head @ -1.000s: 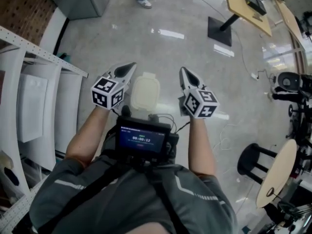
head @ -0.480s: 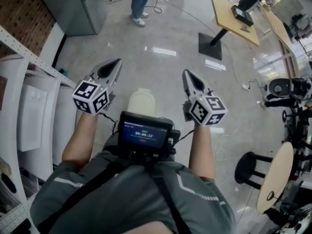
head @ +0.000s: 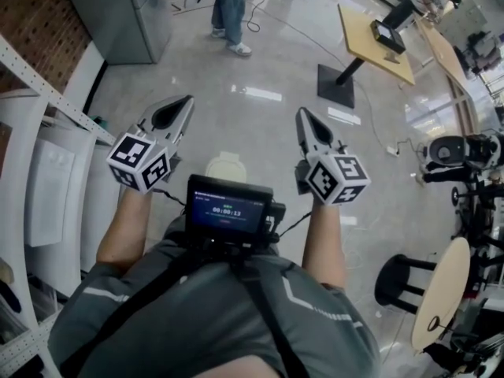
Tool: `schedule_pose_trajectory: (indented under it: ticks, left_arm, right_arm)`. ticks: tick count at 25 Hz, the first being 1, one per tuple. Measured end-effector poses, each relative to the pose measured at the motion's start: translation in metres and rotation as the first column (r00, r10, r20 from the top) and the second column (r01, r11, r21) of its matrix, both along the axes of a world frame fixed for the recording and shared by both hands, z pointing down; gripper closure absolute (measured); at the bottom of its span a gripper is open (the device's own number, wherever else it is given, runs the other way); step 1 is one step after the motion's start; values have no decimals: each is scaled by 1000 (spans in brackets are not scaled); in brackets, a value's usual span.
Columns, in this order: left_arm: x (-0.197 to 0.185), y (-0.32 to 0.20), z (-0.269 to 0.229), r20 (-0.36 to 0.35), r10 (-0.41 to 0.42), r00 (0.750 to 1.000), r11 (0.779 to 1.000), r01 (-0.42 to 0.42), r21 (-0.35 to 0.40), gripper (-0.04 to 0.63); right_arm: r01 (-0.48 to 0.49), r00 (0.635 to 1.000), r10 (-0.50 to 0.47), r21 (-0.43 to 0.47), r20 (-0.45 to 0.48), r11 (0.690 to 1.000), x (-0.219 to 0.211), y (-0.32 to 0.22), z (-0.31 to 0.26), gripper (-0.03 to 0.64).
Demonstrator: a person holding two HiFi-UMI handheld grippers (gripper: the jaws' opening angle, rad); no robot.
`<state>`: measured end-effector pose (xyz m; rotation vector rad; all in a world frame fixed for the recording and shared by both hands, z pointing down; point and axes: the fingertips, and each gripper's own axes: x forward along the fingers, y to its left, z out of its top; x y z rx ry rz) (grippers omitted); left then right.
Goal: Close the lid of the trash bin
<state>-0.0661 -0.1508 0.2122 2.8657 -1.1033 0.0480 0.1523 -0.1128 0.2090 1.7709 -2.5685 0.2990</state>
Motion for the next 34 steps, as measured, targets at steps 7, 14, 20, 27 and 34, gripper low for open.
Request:
schedule_pose_trajectory:
  ticks: [7, 14, 20, 27, 34]
  left_arm:
    - [4, 2, -9, -11, 17, 1000, 1000, -17, 2, 600]
    - [11, 7, -11, 7, 37, 999, 999, -37, 3, 598]
    - [13, 9, -13, 10, 47, 999, 999, -47, 1, 598]
    - [16, 11, -18, 1, 57, 998, 998, -57, 10, 598]
    - [20, 14, -20, 1, 68, 998, 998, -68, 9, 598]
  right_arm:
    - [-1, 1000, 2, 23, -27, 1000, -2, 3, -14, 609]
    - [13, 999, -12, 21, -33, 1000, -6, 4, -16, 609]
    - [15, 999, -14, 22, -36, 1000, -9, 5, -16, 609]
    - [19, 999, -18, 25, -33, 999, -10, 5, -18, 609]
    - [21, 999, -20, 22, -31, 1000, -11, 6, -18, 609]
